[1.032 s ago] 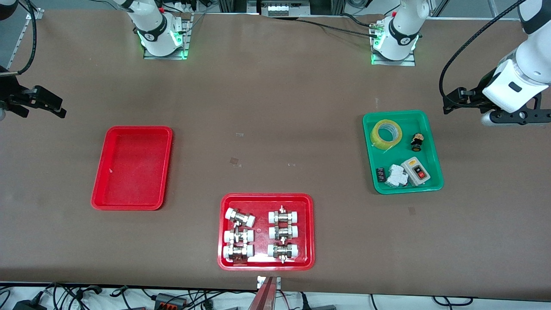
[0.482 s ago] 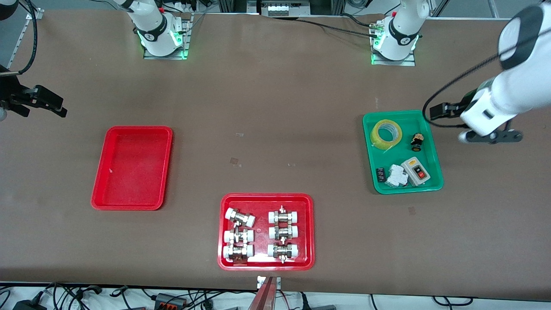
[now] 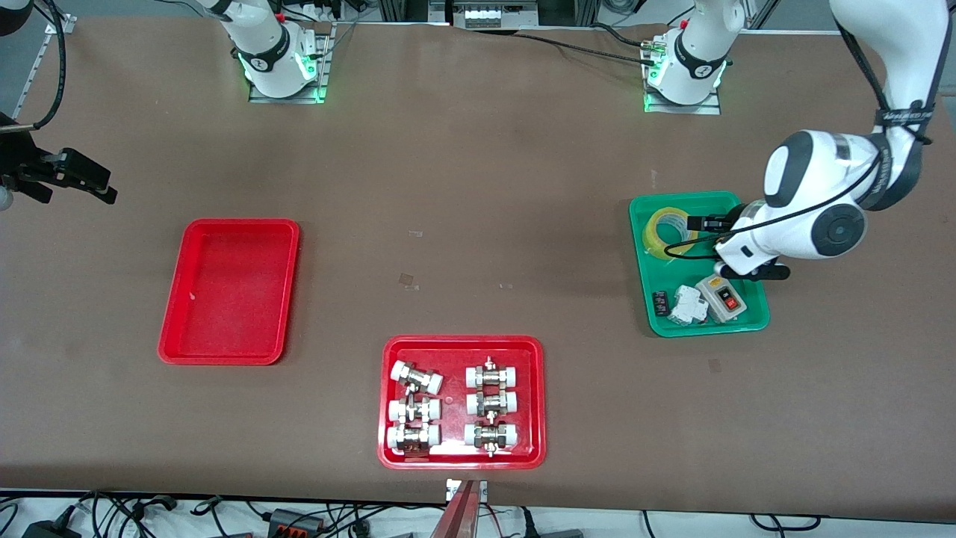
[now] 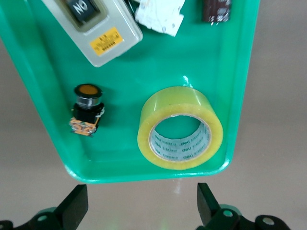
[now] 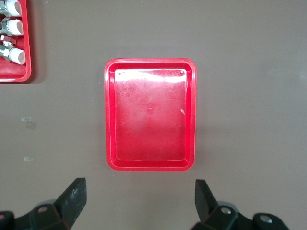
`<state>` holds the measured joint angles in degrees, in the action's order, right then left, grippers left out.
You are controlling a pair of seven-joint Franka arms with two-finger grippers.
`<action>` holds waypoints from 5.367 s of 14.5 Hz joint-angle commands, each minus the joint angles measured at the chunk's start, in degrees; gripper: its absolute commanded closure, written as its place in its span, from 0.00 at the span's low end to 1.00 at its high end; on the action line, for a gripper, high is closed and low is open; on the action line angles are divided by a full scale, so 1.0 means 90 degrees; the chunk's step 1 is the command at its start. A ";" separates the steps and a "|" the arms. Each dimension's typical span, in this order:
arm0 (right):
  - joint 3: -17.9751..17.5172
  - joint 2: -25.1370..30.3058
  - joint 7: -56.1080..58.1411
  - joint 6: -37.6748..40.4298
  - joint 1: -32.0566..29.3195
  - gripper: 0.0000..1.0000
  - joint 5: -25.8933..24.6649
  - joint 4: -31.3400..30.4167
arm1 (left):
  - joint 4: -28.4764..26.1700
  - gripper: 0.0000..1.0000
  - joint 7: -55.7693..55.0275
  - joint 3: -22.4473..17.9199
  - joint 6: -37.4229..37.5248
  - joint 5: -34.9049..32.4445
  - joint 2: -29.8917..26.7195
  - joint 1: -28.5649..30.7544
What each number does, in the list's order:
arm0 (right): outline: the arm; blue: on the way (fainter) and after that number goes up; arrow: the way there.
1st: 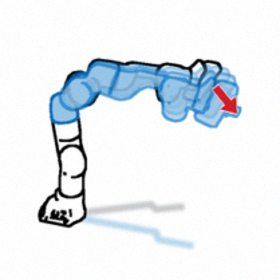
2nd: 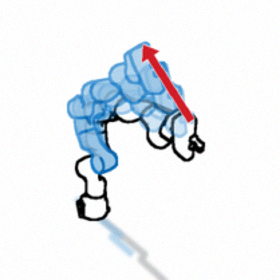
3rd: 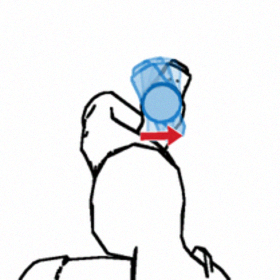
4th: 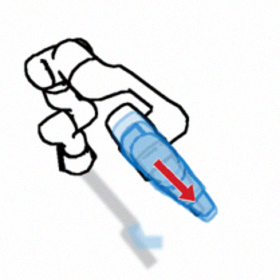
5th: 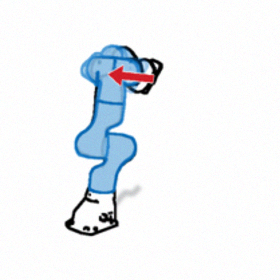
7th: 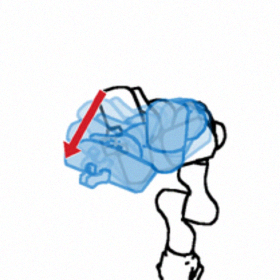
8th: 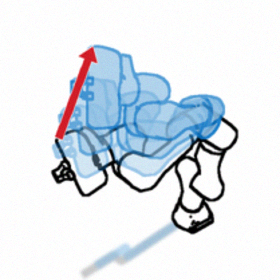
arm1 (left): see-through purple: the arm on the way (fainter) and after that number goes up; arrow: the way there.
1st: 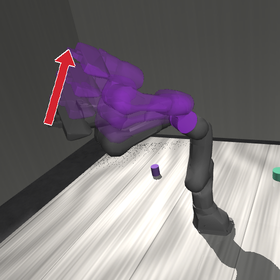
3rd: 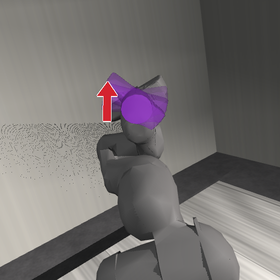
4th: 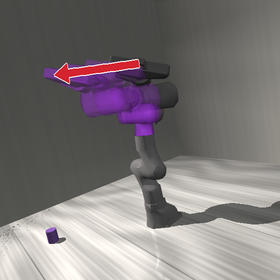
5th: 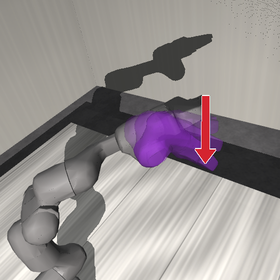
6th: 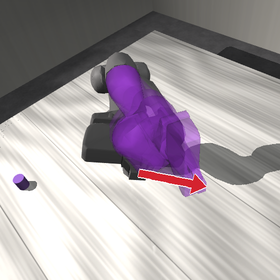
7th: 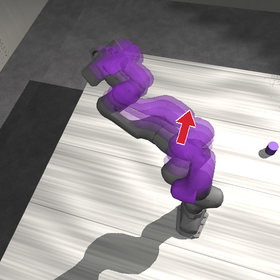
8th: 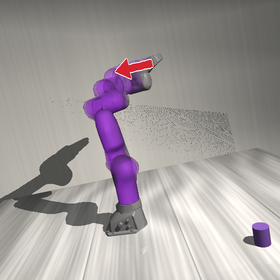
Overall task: Left arm passes tape to right arm into tray
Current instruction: 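Lower the left gripper over the yellow tape roll in the green tray, then grasp the tape roll rim with the left gripper and lift it, then carry the tape with the left gripper while the right gripper approaches it, then close the right gripper on the tape roll beside the left gripper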
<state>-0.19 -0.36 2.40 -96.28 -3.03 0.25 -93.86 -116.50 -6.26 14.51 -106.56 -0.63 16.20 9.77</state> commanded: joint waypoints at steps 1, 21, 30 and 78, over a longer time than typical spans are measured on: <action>-0.0077 0.0040 0.0026 -0.0006 -0.0084 0.00 0.0040 -0.0031 | -0.0345 0.00 0.0061 0.0019 -0.0434 0.0050 0.0084 0.0096; -0.0077 0.0040 0.0016 0.0043 -0.0093 0.00 0.0040 -0.0040 | -0.1050 0.98 -0.0183 0.0028 -0.1794 -0.0038 0.0495 0.0213; -0.0077 0.0021 0.0006 -0.0006 -0.0084 0.00 0.0040 -0.0031 | 0.1065 0.99 -0.0863 0.0321 0.1258 0.0059 -0.0100 0.0194; -0.0360 -0.4179 0.3121 -0.2115 0.2485 0.00 0.6564 0.1522 | 0.3882 0.98 -0.3064 0.2128 -0.2946 0.1193 0.2624 -0.2003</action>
<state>-3.25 -37.00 29.55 -114.90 18.95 58.21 -81.46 -82.12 -33.42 33.31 -133.20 9.60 40.12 -8.50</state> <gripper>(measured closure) 0.000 0.789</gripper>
